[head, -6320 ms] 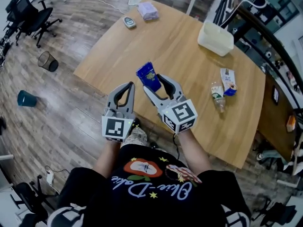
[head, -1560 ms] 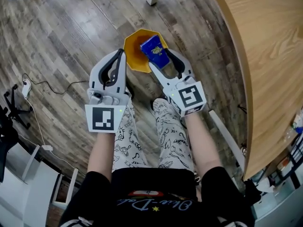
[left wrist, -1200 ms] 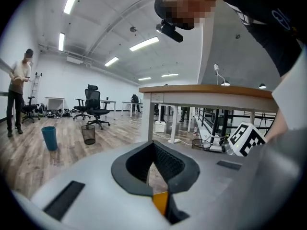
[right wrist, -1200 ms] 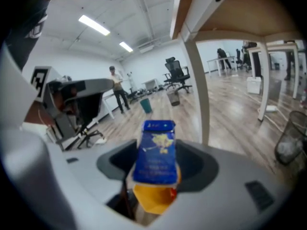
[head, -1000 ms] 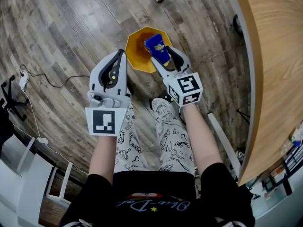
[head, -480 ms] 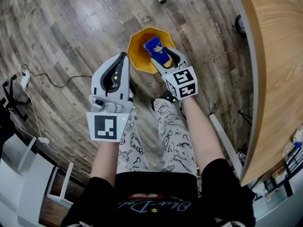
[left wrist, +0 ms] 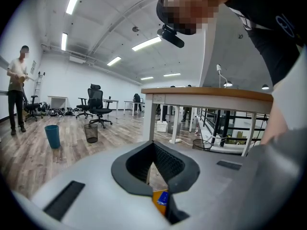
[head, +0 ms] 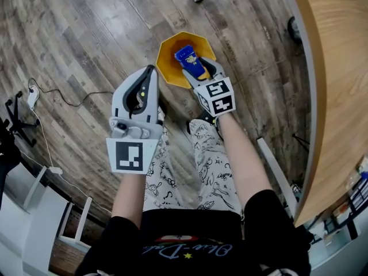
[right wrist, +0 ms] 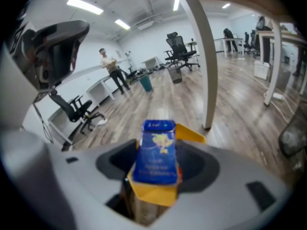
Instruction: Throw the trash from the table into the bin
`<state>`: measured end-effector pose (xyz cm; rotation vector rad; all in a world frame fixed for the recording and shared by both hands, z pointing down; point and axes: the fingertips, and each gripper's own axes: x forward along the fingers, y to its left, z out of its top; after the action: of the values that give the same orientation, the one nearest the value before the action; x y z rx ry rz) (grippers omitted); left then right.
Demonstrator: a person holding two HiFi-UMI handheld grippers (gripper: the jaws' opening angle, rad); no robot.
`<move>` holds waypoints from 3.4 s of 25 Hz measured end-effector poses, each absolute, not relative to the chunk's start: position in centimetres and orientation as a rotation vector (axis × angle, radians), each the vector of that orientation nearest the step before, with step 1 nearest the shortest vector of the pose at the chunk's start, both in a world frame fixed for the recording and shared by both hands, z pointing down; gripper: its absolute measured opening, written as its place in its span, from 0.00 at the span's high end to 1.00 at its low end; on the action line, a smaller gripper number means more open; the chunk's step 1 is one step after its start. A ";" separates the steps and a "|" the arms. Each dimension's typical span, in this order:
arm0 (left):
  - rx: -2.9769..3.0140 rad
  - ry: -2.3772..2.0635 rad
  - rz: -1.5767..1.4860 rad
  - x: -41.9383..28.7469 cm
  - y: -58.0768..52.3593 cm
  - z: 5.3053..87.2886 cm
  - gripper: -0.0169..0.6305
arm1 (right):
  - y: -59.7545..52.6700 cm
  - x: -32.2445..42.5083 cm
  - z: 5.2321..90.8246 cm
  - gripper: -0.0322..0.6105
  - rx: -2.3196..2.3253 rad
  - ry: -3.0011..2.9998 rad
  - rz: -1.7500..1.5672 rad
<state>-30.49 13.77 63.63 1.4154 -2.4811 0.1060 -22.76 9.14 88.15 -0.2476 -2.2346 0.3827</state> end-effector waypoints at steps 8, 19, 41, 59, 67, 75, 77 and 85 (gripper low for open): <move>1.409 -2.458 0.108 -30.4 13.8 63.8 0.96 | 9.1 -23.2 88.3 0.54 -0.210 -2.218 0.349; 1.442 -2.456 0.073 -30.6 12.5 62.5 0.96 | 7.4 -23.4 84.9 0.54 -0.137 -2.294 0.302; 1.646 -2.425 0.102 -27.5 8.7 53.1 0.96 | 3.5 -21.0 60.2 0.94 0.145 -2.803 0.405; 1.777 -2.460 0.115 -22.3 5.9 41.1 0.96 | -1.7 -12.3 41.3 0.94 0.476 -3.048 0.417; 1.945 -2.421 0.138 -18.3 1.1 35.4 0.96 | -6.7 -5.2 36.3 0.94 0.765 -3.081 0.423; 2.093 -2.325 0.102 -13.1 -4.7 32.4 0.96 | -13.4 5.1 34.2 0.94 1.068 -3.025 0.243; 2.114 -2.310 0.122 -11.5 -6.0 32.2 0.96 | -14.7 8.2 34.3 0.94 1.146 -2.993 0.223; 2.328 -2.179 0.150 -3.1 -11.9 30.6 0.96 | -18.4 17.9 33.5 0.94 1.345 -2.908 0.184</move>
<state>-3.13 -11.91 30.61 2.3282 -2.1786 0.1502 17.92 -18.44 33.51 1.3448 -2.9078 0.1841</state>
